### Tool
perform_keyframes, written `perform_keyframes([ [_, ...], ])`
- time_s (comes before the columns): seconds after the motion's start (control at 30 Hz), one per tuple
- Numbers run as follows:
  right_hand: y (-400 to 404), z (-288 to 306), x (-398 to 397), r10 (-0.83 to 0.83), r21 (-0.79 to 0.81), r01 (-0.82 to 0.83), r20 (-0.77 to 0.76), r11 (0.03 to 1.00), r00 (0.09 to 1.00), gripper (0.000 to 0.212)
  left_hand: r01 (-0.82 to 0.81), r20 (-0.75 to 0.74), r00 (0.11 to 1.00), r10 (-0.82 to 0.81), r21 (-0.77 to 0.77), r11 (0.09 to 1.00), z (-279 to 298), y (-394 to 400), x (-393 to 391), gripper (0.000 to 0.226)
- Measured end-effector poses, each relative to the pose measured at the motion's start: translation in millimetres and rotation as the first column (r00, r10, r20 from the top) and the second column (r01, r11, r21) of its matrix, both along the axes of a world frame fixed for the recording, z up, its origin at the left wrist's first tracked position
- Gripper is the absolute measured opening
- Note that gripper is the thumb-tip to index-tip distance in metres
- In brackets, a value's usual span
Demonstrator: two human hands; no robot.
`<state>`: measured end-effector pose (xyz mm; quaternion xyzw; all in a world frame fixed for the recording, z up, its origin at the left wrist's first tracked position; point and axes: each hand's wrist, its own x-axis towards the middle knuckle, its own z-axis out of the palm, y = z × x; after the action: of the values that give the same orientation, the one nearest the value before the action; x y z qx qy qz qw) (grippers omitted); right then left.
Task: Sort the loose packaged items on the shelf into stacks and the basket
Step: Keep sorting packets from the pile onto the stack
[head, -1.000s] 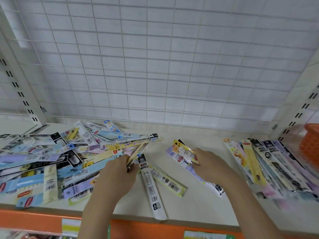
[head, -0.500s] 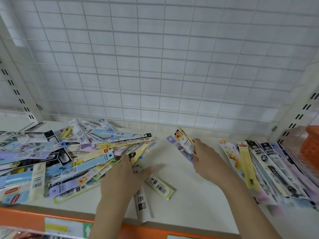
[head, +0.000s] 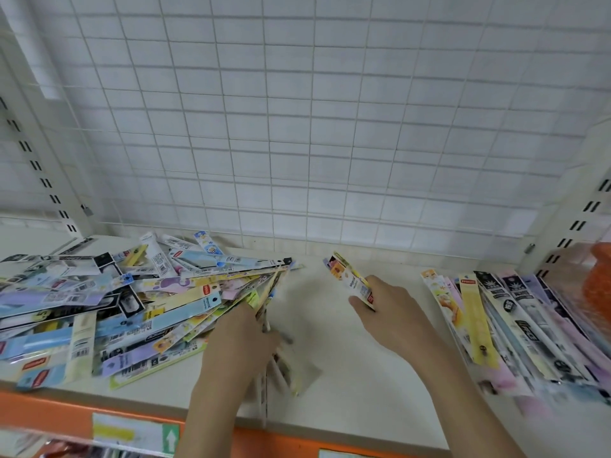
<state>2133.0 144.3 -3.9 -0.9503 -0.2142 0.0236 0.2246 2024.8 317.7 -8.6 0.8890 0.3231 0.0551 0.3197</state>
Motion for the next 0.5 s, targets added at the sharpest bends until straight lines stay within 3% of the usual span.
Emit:
perform_keyframes([
  [0.27,10,1,-13,-0.015,-0.042,0.015,0.007,0.999,1.0,0.029,0.014,0.108,0.994,0.007,-0.195,0.981,23,14,-17,0.042],
  [0.5,28,3,-26,-0.001,0.058,0.002,-0.021,0.998,1.0,0.008,-0.012,0.341,0.927,0.157,-0.393,0.919,30,35,-30,0.035],
])
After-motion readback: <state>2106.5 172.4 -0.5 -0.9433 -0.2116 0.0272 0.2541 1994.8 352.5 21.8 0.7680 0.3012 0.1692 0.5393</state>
